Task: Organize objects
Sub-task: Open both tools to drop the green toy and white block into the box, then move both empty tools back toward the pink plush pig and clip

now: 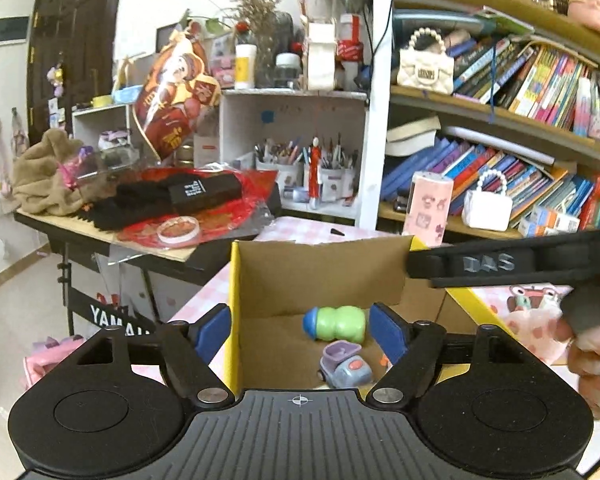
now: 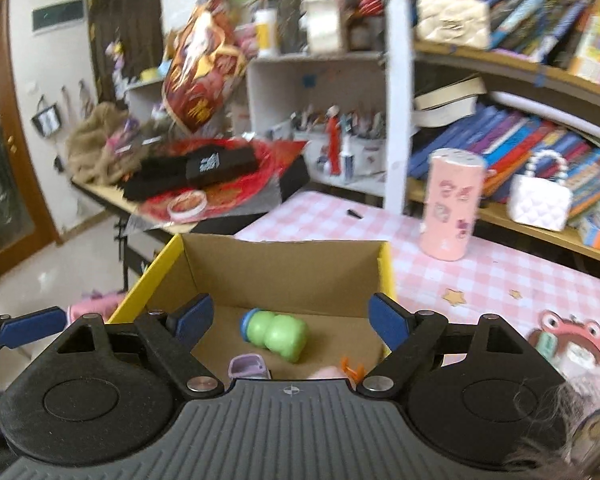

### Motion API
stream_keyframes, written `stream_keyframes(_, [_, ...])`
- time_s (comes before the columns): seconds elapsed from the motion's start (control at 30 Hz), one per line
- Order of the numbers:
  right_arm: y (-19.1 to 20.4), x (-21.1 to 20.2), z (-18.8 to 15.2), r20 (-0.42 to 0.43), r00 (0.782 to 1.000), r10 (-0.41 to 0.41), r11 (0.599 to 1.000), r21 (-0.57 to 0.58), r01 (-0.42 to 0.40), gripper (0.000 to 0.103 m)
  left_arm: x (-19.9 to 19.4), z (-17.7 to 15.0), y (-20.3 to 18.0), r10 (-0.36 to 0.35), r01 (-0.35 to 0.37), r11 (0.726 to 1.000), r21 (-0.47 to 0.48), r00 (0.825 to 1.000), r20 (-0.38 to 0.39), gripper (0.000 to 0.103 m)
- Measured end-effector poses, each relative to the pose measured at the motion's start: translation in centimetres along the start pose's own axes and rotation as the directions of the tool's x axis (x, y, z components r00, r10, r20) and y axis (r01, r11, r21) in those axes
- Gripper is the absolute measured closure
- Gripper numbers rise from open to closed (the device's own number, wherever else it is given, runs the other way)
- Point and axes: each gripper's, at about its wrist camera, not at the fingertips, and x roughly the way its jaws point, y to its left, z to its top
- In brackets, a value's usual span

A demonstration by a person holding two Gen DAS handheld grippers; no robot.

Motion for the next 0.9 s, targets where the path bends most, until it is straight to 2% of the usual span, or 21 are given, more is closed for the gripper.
stream_keyframes(0.13, [0.0, -3.3, -2.2, 0.025, 0.998, -0.05, 0.999, 0.023, 0.049, 0.019, -2.2, -0.9, 0.6, -0.002, 0.002, 1.0, -0.012, 1.0, 0.004, 0.02])
stream_keyframes(0.3, [0.4, -6.4, -5.6, 0.024, 0.995, -0.097, 0.995, 0.038, 0.096, 0.019, -4.1, -2.6, 0.7, -0.023, 0.023, 1.0, 0.005, 0.999, -0.039, 0.019])
stream_keyframes(0.57, [2.0, -9.9, -11.5, -0.032, 0.988, -0.151, 0.988, 0.014, 0.151, 0.019, -6.1, -6.2, 0.3, -0.046, 0.049, 0.999, 0.019, 0.992, -0.121, 0.019])
stream_keyframes(0.9, [2.2, -12.4, -17.3, -0.149, 0.964, -0.22, 0.97, 0.075, 0.232, 0.019, -8.0, -9.6, -0.6, -0.074, 0.084, 0.995, 0.049, 0.979, -0.189, 0.018])
